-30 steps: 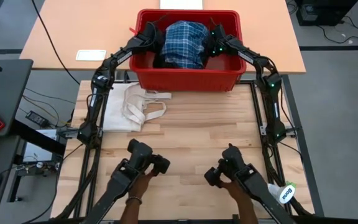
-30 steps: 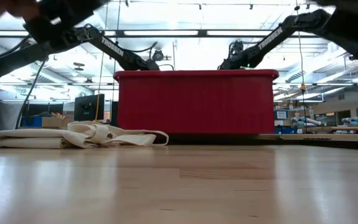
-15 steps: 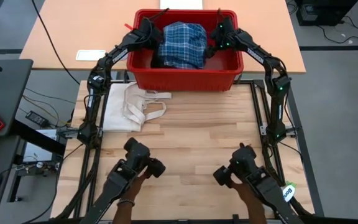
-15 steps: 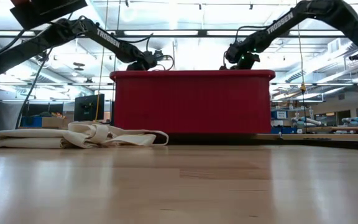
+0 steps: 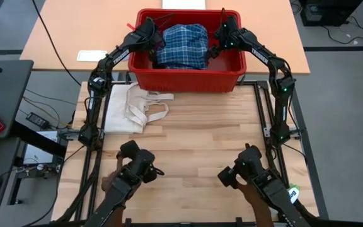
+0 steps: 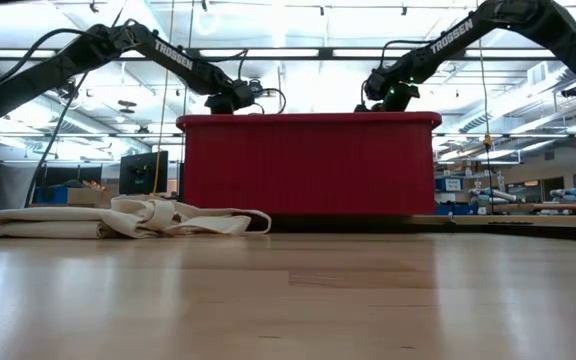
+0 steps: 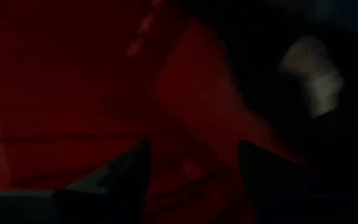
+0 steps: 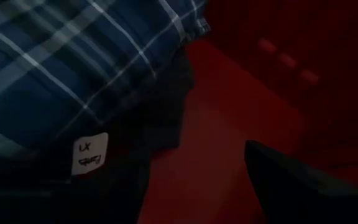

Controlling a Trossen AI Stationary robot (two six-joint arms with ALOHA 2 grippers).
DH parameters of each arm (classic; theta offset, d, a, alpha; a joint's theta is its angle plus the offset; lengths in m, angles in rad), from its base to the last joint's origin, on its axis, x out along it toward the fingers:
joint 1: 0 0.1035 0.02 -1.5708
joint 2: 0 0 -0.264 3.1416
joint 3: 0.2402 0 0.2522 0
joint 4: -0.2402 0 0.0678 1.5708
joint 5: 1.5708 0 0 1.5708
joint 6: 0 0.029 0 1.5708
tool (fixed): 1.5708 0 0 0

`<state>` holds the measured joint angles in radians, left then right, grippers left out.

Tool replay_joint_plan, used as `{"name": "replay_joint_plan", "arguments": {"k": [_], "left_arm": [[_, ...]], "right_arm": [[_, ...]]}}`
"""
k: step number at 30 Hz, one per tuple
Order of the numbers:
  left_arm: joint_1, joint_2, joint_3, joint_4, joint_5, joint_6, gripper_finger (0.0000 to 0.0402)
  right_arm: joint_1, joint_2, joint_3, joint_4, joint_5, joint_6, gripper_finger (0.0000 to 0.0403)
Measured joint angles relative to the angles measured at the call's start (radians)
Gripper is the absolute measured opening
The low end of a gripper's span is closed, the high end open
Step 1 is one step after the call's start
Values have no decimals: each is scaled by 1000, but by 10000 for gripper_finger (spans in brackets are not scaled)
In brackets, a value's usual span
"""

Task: Fold Laundry from Bin
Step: Put the stack of folded clothes into the red bin, then return to Home Position

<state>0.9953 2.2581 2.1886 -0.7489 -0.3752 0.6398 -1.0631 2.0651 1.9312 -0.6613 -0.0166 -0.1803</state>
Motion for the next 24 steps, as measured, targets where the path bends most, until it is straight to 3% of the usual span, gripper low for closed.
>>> {"name": "replay_joint_plan", "arguments": {"k": [3, 12, 19, 21, 24], "left_arm": [[-8, -12, 0, -23, -60, 1, 245], [15, -131, 0, -58, -31, -152, 229], [16, -188, -1, -118, -108, -79, 210], [9, -215, -3, -158, -59, -163, 206], [6, -293, -1, -184, 149, -306, 198]], "right_arm": [[-4, 0, 0, -2, -4, 5, 268], [-24, -81, 0, -2, 3, 4, 268], [-29, -157, 0, 30, -7, 25, 268], [-29, -199, 0, 13, -37, 71, 268], [-23, -279, 0, -9, -126, 103, 268]]}}
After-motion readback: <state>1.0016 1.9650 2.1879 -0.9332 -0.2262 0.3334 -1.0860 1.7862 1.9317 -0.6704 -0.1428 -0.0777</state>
